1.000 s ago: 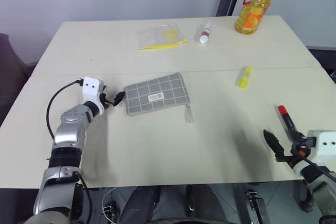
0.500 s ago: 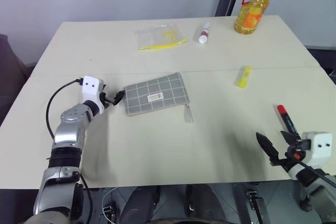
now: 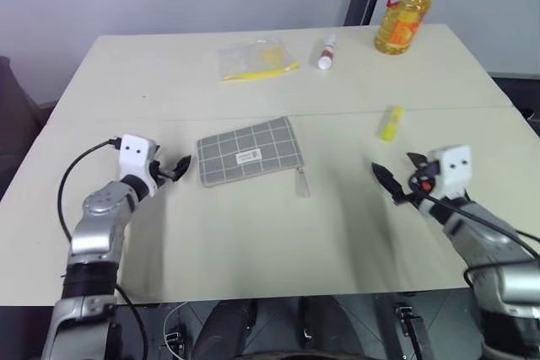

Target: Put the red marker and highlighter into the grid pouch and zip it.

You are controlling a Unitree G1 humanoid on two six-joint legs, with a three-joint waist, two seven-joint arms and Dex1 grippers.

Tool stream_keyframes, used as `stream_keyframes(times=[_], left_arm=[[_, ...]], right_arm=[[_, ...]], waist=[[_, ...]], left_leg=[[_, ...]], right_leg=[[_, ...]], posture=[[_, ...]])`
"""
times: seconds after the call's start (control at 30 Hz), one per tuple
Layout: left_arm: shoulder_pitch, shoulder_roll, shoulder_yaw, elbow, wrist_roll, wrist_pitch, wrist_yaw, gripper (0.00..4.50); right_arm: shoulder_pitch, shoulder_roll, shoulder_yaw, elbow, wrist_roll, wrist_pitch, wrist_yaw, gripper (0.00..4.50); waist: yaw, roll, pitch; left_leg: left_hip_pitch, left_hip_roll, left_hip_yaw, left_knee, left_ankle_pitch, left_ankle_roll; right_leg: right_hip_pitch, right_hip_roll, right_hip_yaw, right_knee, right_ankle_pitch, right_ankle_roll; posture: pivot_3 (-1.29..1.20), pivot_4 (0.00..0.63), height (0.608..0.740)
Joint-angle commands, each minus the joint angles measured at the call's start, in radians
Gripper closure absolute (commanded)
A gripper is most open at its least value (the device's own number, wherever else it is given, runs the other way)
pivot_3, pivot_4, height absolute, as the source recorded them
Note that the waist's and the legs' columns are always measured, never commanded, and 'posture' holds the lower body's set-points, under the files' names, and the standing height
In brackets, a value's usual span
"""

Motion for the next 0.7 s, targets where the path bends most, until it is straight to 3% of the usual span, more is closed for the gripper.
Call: stream_keyframes(times=[0.03,0.2,0.37,0.7], left_arm=[[0.057,0.044,0.018,-0.122,-0.019,0.01,-0.039,0.0],[0.134,0.121,-0.002,-0.185,0.024,-0.029,-0.102,0.0],[0.137,0.187,-0.066,-0.126,0.085,-0.155,-0.198,0.0],[-0.056,0.274,-0.187,0.248,0.222,-0.569,-0.349,0.0]], right_arm=[[-0.078,-0.019,0.05,0.073,-0.045,-0.032,0.037,1.91],[-0.204,0.007,0.134,0.191,-0.091,-0.064,0.076,4.46],[-0.344,0.086,0.247,0.311,-0.171,-0.086,0.065,4.46],[-0.643,0.281,0.358,0.737,-0.334,-0.16,-0.043,4.46]], waist=[[0.002,0.0,0.0],[-0.002,0.0,0.0],[-0.004,0.0,0.0],[-0.009,0.001,0.0]], left_leg=[[0.0,0.0,0.0,0.0,0.0,0.0],[0.0,0.0,0.0,0.0,0.0,0.0],[0.001,0.001,0.0,0.0,0.0,0.0],[0.002,0.0,0.001,-0.004,0.002,-0.002]], right_leg=[[0.0,0.0,0.0,0.0,0.0,0.0],[0.0,0.0,0.0,0.0,0.0,-0.001],[0.0,0.0,0.0,0.0,-0.001,-0.003],[-0.006,0.001,0.001,0.002,0.001,-0.002]], posture=[[0.0,0.15,0.74],[0.0,0.15,0.74],[0.0,0.15,0.74],[0.0,0.15,0.74]])
